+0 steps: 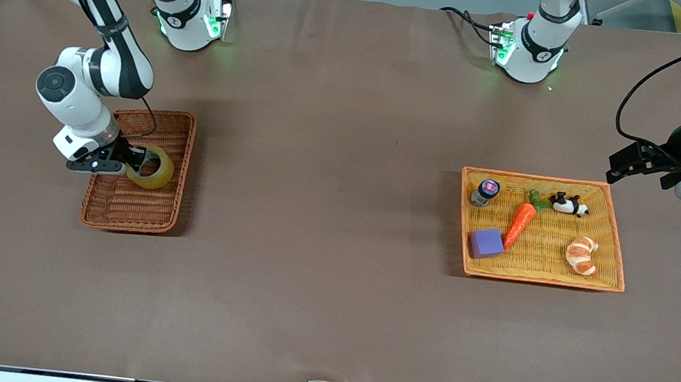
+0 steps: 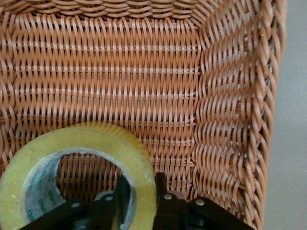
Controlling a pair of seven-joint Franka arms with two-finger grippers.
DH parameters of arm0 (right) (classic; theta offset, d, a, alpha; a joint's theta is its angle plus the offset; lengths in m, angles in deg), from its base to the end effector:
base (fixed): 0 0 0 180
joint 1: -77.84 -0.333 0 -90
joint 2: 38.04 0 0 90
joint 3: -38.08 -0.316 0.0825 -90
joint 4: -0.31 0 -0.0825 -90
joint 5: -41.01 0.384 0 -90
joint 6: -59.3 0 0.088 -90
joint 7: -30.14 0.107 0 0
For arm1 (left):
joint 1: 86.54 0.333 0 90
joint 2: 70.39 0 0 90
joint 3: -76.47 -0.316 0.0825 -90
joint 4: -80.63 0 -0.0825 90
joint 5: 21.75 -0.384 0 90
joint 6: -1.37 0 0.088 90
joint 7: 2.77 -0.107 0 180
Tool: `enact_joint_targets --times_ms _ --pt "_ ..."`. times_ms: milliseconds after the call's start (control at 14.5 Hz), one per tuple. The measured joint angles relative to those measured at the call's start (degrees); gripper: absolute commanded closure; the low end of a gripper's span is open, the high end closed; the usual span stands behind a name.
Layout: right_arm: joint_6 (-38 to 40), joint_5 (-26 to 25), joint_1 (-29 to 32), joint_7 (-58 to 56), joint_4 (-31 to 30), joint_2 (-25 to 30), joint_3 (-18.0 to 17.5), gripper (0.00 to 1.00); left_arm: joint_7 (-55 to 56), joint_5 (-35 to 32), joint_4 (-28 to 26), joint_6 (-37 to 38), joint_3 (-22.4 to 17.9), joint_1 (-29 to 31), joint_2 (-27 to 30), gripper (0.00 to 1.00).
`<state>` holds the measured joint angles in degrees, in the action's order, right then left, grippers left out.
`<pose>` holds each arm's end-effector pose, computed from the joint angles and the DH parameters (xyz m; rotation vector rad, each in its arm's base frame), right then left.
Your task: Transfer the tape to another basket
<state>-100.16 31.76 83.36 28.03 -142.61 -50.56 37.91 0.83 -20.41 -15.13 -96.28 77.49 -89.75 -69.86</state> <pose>0.4770 -0.0374 0.2078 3.0710 0.1423 0.1013 0.5602 -0.0437 0.5937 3.1150 -0.0130 0.0632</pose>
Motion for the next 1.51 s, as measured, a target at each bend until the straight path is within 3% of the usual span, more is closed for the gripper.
enact_joint_targets --times_ms 344,757,1101,1307,1513 --pt "3.52 0.0 0.0 0.01 3.64 1.25 -0.01 0.0 0.0 0.0 0.0 0.02 0.03 0.02 -0.11 0.0" --pt "36.26 3.03 0.0 0.13 22.12 9.47 -0.43 0.0 0.0 0.0 0.0 0.02 0.04 0.02 -0.17 0.0" --pt "61.71 6.83 -0.01 1.09 42.03 11.3 -0.84 0.0 0.0 0.0 0.17 0.02 0.05 0.03 -0.63 0.0" --pt "71.89 7.14 -0.01 1.53 52.19 11.46 -0.86 0.0 0.0 0.0 0.25 0.02 0.11 0.02 -0.68 0.0" --pt "76.44 7.31 -0.01 1.55 56.87 11.45 -0.92 0.0 0.0 0.0 0.34 0.02 0.22 0.02 -0.67 0.0"
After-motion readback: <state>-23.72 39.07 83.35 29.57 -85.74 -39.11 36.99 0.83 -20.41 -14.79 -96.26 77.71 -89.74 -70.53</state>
